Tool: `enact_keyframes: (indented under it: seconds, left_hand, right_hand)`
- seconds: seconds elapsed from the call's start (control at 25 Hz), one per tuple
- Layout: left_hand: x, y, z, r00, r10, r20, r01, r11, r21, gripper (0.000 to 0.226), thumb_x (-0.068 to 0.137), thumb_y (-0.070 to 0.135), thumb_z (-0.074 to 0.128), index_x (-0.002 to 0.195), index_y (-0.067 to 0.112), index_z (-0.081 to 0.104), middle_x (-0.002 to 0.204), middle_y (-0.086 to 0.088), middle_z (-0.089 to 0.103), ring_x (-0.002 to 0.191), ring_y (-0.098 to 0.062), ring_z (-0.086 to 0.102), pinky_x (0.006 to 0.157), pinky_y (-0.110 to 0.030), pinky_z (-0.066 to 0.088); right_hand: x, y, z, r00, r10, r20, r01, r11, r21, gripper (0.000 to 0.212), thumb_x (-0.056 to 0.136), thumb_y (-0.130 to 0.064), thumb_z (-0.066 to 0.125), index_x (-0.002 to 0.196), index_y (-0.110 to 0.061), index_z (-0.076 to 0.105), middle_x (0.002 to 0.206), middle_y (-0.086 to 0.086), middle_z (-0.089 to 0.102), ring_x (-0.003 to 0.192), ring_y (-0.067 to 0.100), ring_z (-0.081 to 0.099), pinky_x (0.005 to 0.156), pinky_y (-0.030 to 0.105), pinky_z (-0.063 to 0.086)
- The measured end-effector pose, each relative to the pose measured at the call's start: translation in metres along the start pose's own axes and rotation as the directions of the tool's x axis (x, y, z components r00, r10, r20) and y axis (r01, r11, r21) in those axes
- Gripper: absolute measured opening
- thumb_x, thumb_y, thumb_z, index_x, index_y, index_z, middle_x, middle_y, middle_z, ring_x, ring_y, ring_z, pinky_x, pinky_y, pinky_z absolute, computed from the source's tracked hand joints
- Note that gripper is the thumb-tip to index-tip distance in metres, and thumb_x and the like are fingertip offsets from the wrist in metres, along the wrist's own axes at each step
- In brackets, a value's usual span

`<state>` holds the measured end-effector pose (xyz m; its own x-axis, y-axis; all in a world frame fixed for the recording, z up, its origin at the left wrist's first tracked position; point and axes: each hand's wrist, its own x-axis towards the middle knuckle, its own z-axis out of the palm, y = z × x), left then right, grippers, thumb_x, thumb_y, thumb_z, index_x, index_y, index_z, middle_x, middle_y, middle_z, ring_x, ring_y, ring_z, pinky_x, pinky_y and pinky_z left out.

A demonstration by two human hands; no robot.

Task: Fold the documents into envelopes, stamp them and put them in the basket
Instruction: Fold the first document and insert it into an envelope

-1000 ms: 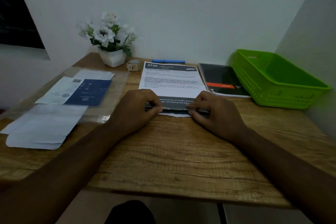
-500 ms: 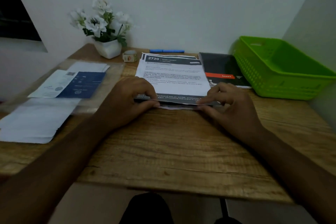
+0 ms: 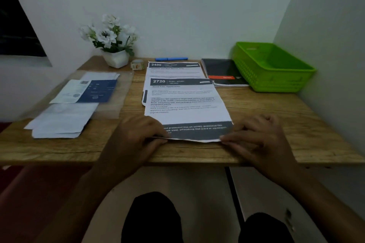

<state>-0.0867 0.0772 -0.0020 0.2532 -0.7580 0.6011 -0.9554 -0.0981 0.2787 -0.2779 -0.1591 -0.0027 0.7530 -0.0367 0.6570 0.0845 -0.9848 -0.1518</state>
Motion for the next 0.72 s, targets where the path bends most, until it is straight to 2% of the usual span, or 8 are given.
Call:
enact_keyframes:
  seconds: [0.12,0.24,0.4,0.56,0.72]
  left_hand:
    - [-0.017,0.005,0.001,1.0,-0.005,0.008,0.006,1.0,-0.011,0.021,0.085,0.032,0.057,0.09,0.019,0.071,0.093,0.008,0.069,0.089,-0.007,0.06,0.073,-0.04,0.049]
    - [-0.029,0.004,0.004,0.999,-0.044,-0.002,0.043,0.996,-0.072,0.018,0.085,0.031,0.059,0.092,0.019,0.071,0.095,0.011,0.068,0.091,-0.006,0.061,0.077,-0.039,0.048]
    - [-0.029,0.001,-0.001,0.997,-0.067,0.033,0.071,0.987,-0.141,0.021,0.081,0.035,0.065,0.091,0.017,0.072,0.096,0.011,0.068,0.093,-0.006,0.062,0.076,-0.039,0.05]
    - [-0.009,-0.006,-0.014,0.989,-0.094,0.115,0.12,0.962,-0.247,0.025,0.08,0.042,0.063,0.09,0.021,0.071,0.091,0.015,0.068,0.089,-0.001,0.063,0.076,-0.019,0.05]
    - [0.045,-0.036,-0.015,0.958,-0.239,0.157,0.271,0.933,-0.236,0.013,0.083,0.039,0.065,0.088,0.029,0.07,0.087,0.019,0.067,0.086,0.007,0.059,0.071,-0.004,0.043]
  right_hand:
    - [-0.008,-0.011,0.002,1.0,-0.009,0.011,0.008,0.999,0.043,0.018,0.085,-0.041,0.064,0.092,-0.032,0.077,0.088,-0.018,0.066,0.083,0.003,0.057,0.08,0.033,0.03]
    - [-0.01,-0.017,0.007,0.999,-0.017,0.03,0.016,0.998,0.058,0.018,0.085,-0.041,0.063,0.091,-0.033,0.078,0.086,-0.017,0.066,0.083,-0.002,0.054,0.079,0.034,0.031]
    - [-0.007,-0.015,0.011,0.991,-0.006,0.137,-0.008,0.996,0.094,0.021,0.087,-0.042,0.06,0.098,-0.033,0.076,0.09,-0.018,0.066,0.087,-0.001,0.058,0.079,0.037,0.036]
    - [0.006,-0.007,0.006,0.967,0.016,0.256,-0.074,0.973,0.218,0.024,0.089,-0.052,0.057,0.097,-0.037,0.074,0.093,-0.02,0.066,0.091,0.002,0.062,0.083,0.037,0.039]
    - [0.044,0.015,0.014,0.962,0.107,0.252,-0.209,0.88,0.427,0.023,0.092,-0.042,0.058,0.094,-0.027,0.075,0.09,-0.013,0.071,0.085,0.009,0.067,0.073,0.024,0.05]
